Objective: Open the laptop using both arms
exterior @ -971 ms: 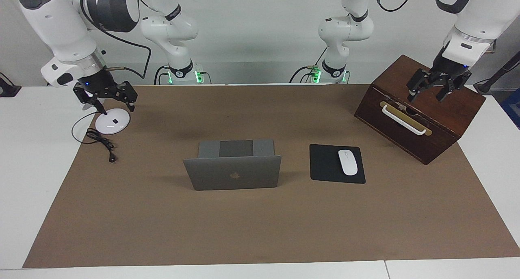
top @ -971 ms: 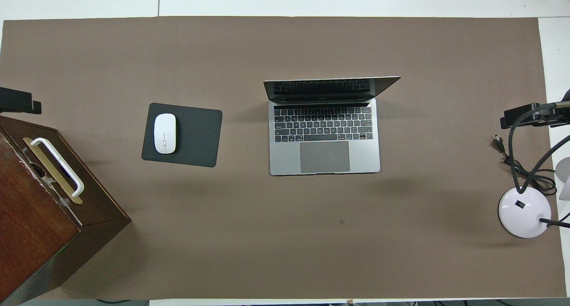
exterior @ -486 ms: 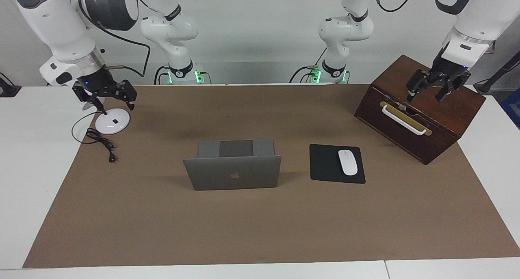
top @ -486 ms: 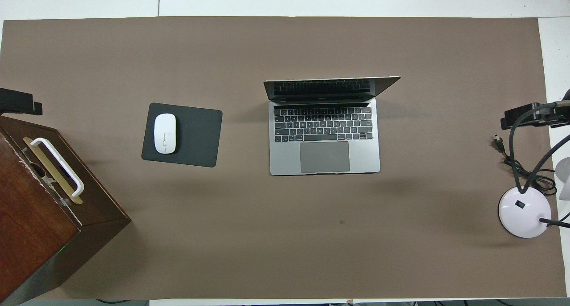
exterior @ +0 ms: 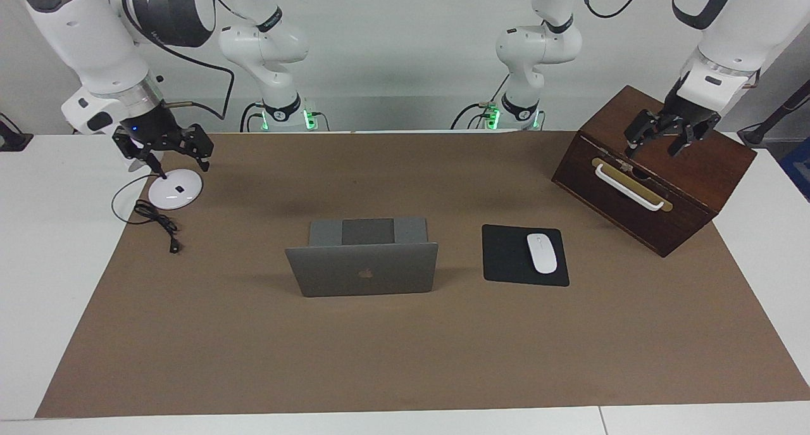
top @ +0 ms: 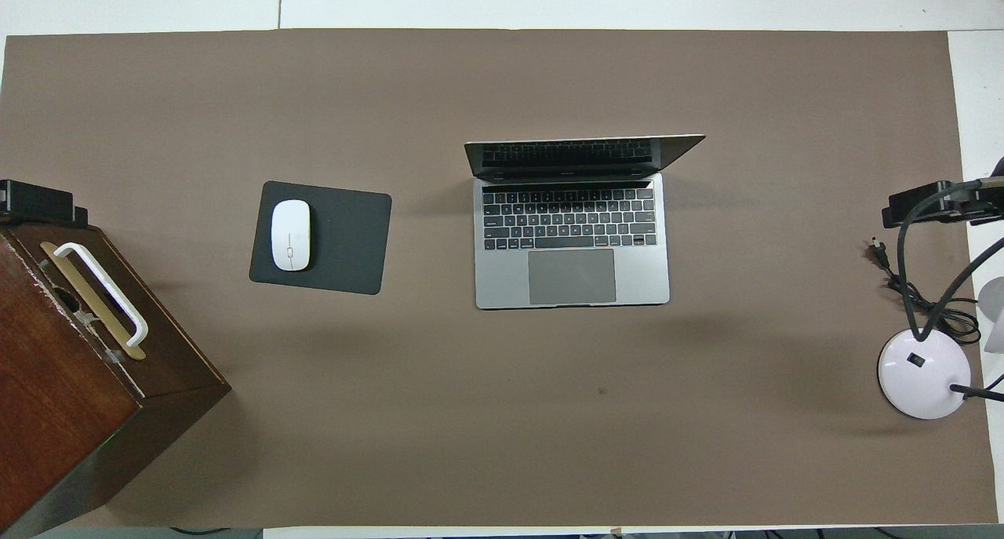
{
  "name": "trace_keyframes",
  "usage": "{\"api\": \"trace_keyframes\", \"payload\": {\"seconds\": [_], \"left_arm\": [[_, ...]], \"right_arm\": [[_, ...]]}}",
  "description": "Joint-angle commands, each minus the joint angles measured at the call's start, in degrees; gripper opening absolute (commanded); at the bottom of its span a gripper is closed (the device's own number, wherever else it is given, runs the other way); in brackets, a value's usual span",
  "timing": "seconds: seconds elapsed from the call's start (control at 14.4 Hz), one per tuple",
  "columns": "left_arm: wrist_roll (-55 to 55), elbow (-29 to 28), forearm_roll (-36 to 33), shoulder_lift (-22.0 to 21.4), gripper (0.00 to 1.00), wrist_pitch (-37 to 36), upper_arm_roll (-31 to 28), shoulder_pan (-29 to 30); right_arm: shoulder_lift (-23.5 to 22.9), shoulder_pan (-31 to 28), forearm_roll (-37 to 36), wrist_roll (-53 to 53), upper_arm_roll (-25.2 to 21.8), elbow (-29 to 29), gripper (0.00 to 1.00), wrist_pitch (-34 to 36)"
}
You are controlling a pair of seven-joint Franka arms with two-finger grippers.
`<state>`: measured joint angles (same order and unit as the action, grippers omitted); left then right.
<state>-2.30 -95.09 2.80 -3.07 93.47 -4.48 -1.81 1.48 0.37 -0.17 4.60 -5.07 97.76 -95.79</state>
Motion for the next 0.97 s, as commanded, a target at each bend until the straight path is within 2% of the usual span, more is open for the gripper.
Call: {"api": "trace_keyframes", "payload": {"seconds": [0.0,0.9], "left_arm": [[0.7,-1.5,-0.7,-1.6,1.0,-0.7,0.2,0.6],[0.6,-1.6,-1.7,-1.6,1.0,0.3,0.3,-0.1]], "right_arm": [[-0.7,-0.5,1.4,0.9,0.2,-1.3,1.0,1.2],[-0.5,-0.5,1.3,0.9,0.2,-0.9,1.0,1.0]]}}
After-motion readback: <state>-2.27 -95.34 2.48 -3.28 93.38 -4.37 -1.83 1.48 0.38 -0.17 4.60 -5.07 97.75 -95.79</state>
